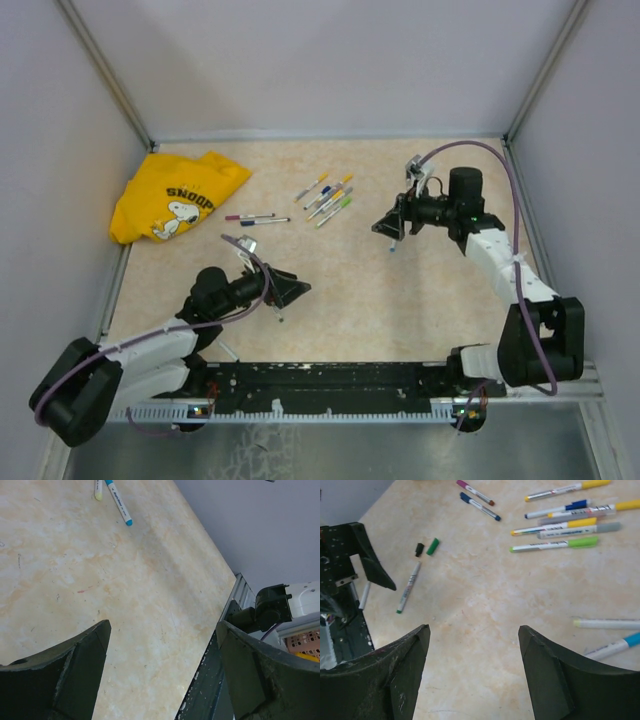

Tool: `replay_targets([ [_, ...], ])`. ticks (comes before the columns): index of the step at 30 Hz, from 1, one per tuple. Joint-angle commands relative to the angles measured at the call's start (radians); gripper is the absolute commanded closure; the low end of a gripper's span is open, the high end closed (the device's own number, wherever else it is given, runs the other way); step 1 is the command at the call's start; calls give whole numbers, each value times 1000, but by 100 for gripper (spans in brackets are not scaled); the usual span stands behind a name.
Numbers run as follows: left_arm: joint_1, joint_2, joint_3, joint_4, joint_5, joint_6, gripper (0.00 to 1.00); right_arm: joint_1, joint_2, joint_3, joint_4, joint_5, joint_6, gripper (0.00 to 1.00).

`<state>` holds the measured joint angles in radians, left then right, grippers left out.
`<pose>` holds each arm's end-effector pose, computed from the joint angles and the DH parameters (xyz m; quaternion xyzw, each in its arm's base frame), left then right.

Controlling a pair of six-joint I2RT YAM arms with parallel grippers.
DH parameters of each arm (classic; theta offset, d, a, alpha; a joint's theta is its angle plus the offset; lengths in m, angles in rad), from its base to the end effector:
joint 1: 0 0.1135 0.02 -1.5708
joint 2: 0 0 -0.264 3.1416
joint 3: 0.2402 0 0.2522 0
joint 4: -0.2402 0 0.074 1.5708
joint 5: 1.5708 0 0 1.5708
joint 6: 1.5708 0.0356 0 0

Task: Open the pen caps
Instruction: Pick up the pen from the center of the board.

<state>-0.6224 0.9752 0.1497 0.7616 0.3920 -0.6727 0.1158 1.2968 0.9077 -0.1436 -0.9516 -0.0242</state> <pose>0.1455 -0.1211 0.1859 0.1152 0.7185 -0.5181 0.4495 0.2743 0.0611 0.2822 -0.2806 0.7541 0.4175 0.4223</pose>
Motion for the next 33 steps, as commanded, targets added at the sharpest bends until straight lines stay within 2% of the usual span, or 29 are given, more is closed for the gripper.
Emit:
replay_targets([
  [1, -5, 68, -18, 181, 5, -15, 9, -37, 50, 79, -74, 120, -75, 28],
  [6, -5, 53, -40, 186, -31, -6, 8, -57, 60, 78, -62, 332, -58, 28],
  [15, -4, -69, -67, 91, -115, 42, 7, -56, 125, 67, 22, 761, 138, 28],
  [23, -3, -122, -74, 29, -155, 70, 7, -19, 234, 94, 5, 784, 171, 32],
  [30, -3, -212, -45, -173, -271, 125, 7, 58, 313, 120, 26, 896, 191, 35],
  [33, -4, -250, -43, -223, -300, 140, 7, 81, 385, 160, -3, 938, 214, 42],
])
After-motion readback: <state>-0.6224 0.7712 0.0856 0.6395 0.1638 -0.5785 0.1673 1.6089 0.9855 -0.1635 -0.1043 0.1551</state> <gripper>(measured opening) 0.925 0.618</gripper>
